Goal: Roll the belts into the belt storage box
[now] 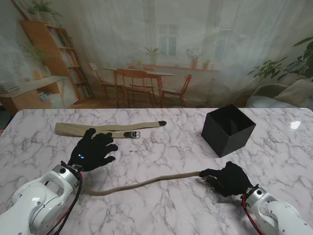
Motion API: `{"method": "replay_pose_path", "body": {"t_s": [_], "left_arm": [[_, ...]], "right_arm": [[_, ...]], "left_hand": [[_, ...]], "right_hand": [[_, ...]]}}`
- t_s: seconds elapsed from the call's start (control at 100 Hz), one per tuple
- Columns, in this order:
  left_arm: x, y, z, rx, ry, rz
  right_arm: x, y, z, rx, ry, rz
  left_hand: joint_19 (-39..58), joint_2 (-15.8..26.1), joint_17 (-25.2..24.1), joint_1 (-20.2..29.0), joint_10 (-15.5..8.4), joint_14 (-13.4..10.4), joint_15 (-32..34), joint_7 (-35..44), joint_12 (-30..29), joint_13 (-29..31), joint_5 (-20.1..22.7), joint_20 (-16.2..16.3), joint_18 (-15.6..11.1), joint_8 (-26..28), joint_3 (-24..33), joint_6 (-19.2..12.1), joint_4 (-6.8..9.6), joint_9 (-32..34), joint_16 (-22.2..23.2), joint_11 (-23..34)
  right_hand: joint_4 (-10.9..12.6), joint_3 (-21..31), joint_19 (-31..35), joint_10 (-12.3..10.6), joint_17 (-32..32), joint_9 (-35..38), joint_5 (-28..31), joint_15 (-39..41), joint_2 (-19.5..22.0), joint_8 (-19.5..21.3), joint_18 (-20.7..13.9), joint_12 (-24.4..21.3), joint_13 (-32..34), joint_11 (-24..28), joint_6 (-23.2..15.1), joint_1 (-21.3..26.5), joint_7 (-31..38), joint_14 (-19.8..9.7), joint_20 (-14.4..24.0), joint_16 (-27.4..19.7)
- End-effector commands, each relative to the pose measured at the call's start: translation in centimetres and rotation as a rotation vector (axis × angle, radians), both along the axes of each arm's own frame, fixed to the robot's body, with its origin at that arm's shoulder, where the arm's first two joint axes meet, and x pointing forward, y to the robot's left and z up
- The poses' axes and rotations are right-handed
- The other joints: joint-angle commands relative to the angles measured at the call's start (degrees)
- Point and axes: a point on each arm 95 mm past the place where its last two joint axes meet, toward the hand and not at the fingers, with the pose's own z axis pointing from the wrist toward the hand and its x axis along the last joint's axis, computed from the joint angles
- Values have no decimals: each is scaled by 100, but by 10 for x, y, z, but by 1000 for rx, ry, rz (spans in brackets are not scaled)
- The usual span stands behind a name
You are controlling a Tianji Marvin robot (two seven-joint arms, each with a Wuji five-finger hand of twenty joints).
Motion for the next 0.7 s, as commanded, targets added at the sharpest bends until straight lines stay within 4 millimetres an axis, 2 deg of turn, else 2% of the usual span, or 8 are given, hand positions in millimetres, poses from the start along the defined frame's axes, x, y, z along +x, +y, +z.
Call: {"method": "replay_pose_path", "body": {"t_s": [0.0, 0.23, 0.3, 0.4, 0.42, 0.45, 0.48, 0.69], "left_arm": [[-1, 0, -2, 2, 11, 0], [0, 0, -2, 1, 8, -1], [0, 0, -2, 1, 7, -2], [0, 0, -2, -2, 10, -1], [0, -1, -2, -3, 12, -1], [0, -1, -2, -6, 15, -1], [0, -1, -3, -9, 18, 0], [1, -2, -3, -16, 32, 1]], "right_arm": [[-2, 0, -4, -11, 12, 5], [-2, 2, -4, 7, 12, 11], [-2, 2, -4, 9, 8, 12], [-1, 2, -2, 9, 17, 16], [-1, 2, -2, 7, 19, 18], [-1, 3, 0, 1, 21, 20], [-2, 3, 2, -4, 29, 22], [-4, 10, 24, -92, 148, 46]], "left_hand": [[-162, 201, -109, 169, 57, 94, -22, 23, 62, 73, -27, 10, 268, 35, -67, 44, -93, 131, 35, -5], [-175, 204, -120, 170, 54, 95, -20, 28, 65, 76, -23, 7, 271, 38, -65, 48, -92, 139, 39, 2], [-178, 208, -124, 156, 58, 103, -21, 33, 65, 75, -14, 6, 270, 42, -72, 39, -95, 132, 39, -1], [-181, 253, -128, 76, 74, 101, -24, 40, 63, 68, 8, 7, 276, 43, -98, 50, -104, 131, 39, -5], [-183, 274, -132, 41, 80, 108, -28, 37, 61, 58, 11, 7, 276, 39, -107, 66, -107, 123, 38, -9], [-185, 292, -136, -13, 87, 113, -29, 36, 60, 55, 24, 7, 275, 37, -123, 76, -111, 124, 38, -12], [-190, 302, -143, -49, 88, 118, -29, 32, 59, 52, 31, 6, 270, 33, -129, 76, -111, 120, 38, -16], [-217, 388, -159, -249, 102, 123, -35, -31, 57, 43, 33, 6, 303, 1, -136, 105, -109, 121, 40, -37]], "right_hand": [[277, 377, 8, 32, -97, 469, 419, 51, 174, 94, 157, 118, 225, 335, -360, 415, 48, -111, -56, -39], [331, 354, -71, 118, -207, 463, 2226, 40, 228, 301, 317, 231, 212, 328, -617, 573, 338, -15, -54, -48], [-87, 181, -78, 17, -196, 470, 2637, -66, 54, -770, 260, 171, 135, 148, -88, 543, 852, -113, -27, -88], [-243, -185, -86, -131, -199, 469, 2852, -179, 108, -1241, 171, 41, 27, -84, 1116, -217, 1139, -194, -37, -130], [-166, -308, -91, -156, -207, 470, 3018, -209, 260, -1191, 163, 3, 5, -173, 1440, -428, 976, -216, -36, -141], [351, -411, -101, -196, -217, 463, 3255, -250, 504, -421, 131, -25, -24, -283, 1905, -842, 505, -252, -35, -158], [528, -515, -125, -210, -248, 430, 3245, -285, 641, -91, 114, -48, -57, -345, 2112, -1020, 401, -269, -42, -173], [587, -920, -354, -351, -596, -305, 2299, -751, 1072, 375, 116, -290, -664, -855, 2852, -1400, 33, -367, -74, -395]]}}
